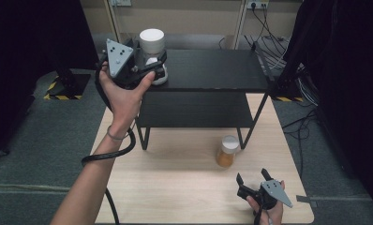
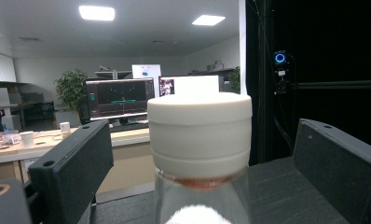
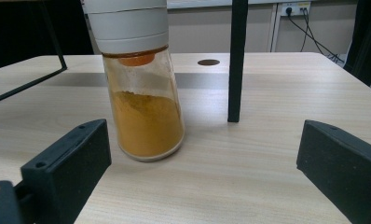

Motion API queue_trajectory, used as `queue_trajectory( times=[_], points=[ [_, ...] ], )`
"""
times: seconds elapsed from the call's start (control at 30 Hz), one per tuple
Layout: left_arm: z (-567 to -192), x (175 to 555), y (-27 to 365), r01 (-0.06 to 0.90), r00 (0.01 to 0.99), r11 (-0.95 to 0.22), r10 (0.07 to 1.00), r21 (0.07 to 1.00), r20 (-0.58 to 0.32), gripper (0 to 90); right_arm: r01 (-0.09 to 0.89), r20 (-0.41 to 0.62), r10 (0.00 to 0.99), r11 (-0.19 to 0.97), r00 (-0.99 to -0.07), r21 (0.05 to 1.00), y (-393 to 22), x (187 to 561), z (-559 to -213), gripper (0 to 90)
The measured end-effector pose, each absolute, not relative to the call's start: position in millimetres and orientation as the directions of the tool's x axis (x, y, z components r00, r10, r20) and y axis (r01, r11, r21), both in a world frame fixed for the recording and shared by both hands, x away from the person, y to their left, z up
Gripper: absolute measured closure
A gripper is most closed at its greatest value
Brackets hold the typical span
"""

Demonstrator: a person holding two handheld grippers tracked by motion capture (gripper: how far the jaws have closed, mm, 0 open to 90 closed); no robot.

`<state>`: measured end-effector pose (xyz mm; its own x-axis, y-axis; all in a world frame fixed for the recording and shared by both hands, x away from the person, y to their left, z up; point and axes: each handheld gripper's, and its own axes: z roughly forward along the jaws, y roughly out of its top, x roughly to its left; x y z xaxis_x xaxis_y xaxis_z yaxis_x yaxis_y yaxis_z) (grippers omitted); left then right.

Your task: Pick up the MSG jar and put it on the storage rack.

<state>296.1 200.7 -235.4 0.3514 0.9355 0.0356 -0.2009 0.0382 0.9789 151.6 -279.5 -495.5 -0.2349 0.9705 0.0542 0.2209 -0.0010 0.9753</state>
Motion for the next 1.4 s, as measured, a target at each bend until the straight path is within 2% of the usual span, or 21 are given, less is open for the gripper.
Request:
queue_trajectory(
  times=[0.2,0.57,0.77,1.4],
  points=[
    [-246.2,285.6,206.2,-0.226,0.375,0.060,0.927,0.972,0.030,3.7,0.220,0.058,0.971,-0.006,-0.234,0.975,-279.9,151.7,-495.7,3.0],
    [-258.2,270.9,208.3,-0.256,0.382,0.026,0.921,0.966,0.077,4.2,0.220,0.056,0.971,-0.004,-0.233,0.976,-279.7,151.6,-495.8,3.0],
    [-277.4,258.1,209.3,-0.283,0.394,-0.001,0.912,0.959,0.117,4.2,0.219,0.057,0.971,-0.005,-0.232,0.976,-279.4,151.4,-495.9,3.0],
    [-326.0,236.3,211.8,-0.280,0.424,-0.033,0.893,0.959,0.155,3.8,0.218,0.056,0.971,-0.005,-0.231,0.976,-279.0,151.2,-496.0,3.0]
  ],
)
